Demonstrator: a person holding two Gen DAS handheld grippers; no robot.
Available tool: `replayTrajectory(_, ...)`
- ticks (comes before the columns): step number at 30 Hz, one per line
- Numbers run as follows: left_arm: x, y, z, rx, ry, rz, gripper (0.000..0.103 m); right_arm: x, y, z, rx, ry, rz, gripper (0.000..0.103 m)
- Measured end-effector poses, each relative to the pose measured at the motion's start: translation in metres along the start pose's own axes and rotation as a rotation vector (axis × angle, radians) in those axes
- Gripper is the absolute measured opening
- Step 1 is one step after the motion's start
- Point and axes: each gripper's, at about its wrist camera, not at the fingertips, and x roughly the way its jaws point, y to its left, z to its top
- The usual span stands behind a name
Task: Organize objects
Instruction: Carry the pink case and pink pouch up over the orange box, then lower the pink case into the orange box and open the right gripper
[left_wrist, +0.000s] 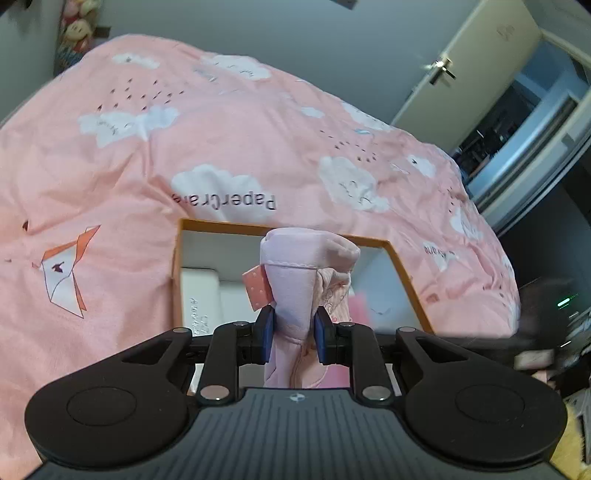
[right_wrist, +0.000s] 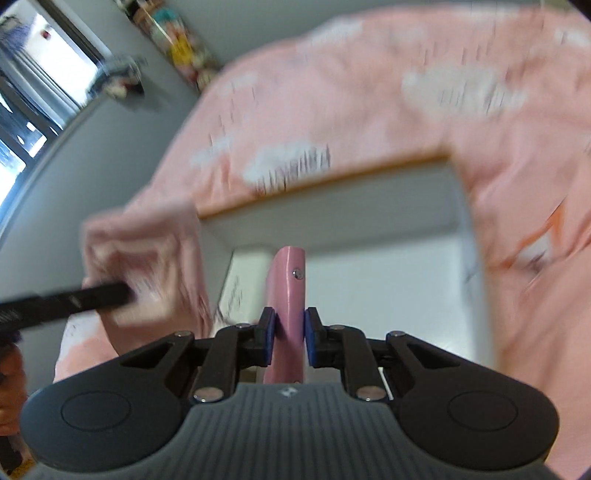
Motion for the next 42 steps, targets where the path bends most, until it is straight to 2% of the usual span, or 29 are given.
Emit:
replayTrajectory(3,0.008,0.018,0.006,-0.024,0.003,-0.014,0.025,0.04,-0.002,-0.003,0.048,0.099,0.021,0.018)
replayTrajectory(6,0.016,0.03,0.009,-0.036,0.014,-0.026,0.025,0.064,-0.005,-0.006,0.105,0.148,0.024,0.018)
replayTrajectory(13,0.027,0.043,0.011,-0.042,0.028,-0.064,0.025,0.087,-0.003,-0.004,0.144,0.237,-0.026,0.019)
replayTrajectory(19,0.032,0.044,0.011,-0.039,0.035,-0.108,0.025,0.104,0.009,0.001,0.031,0.394,-0.195,0.026)
replayTrajectory(21,0.032,0.046,0.009,-0.042,0.038,-0.112,0.025,0.111,0.017,0.0,-0.022,0.422,-0.251,0.025)
replayTrajectory(25,0.031,0.05,0.008,-0.048,0.048,-0.107,0.025,0.121,0.031,-0.001,-0.103,0.456,-0.295,0.025)
replayTrajectory(28,0.033,0.051,0.01,-0.052,0.078,-0.124,0.025,0.121,0.034,-0.003,-0.129,0.461,-0.302,0.026)
replayTrajectory(30,0.037,0.049,0.011,-0.049,0.105,-0.141,0.025,0.111,0.027,0.001,-0.093,0.465,-0.274,0.025)
replayTrajectory(32,0.044,0.047,0.01,-0.056,0.135,-0.159,0.025,0.088,0.021,0.006,-0.093,0.414,-0.282,0.025)
replayTrajectory(35,0.061,0.043,0.002,-0.08,0.19,-0.164,0.025,0.046,0.01,0.011,-0.12,0.286,-0.342,0.027)
replayTrajectory(37,0.073,0.04,-0.003,-0.095,0.228,-0.164,0.025,0.023,0.001,0.016,-0.101,0.214,-0.356,0.041)
replayTrajectory(39,0.084,0.035,-0.009,-0.105,0.272,-0.148,0.025,0.01,-0.007,0.023,-0.064,0.166,-0.305,0.043)
replayTrajectory(42,0.096,0.032,-0.017,-0.123,0.325,-0.117,0.025,0.001,-0.024,0.02,-0.009,0.149,-0.211,0.043)
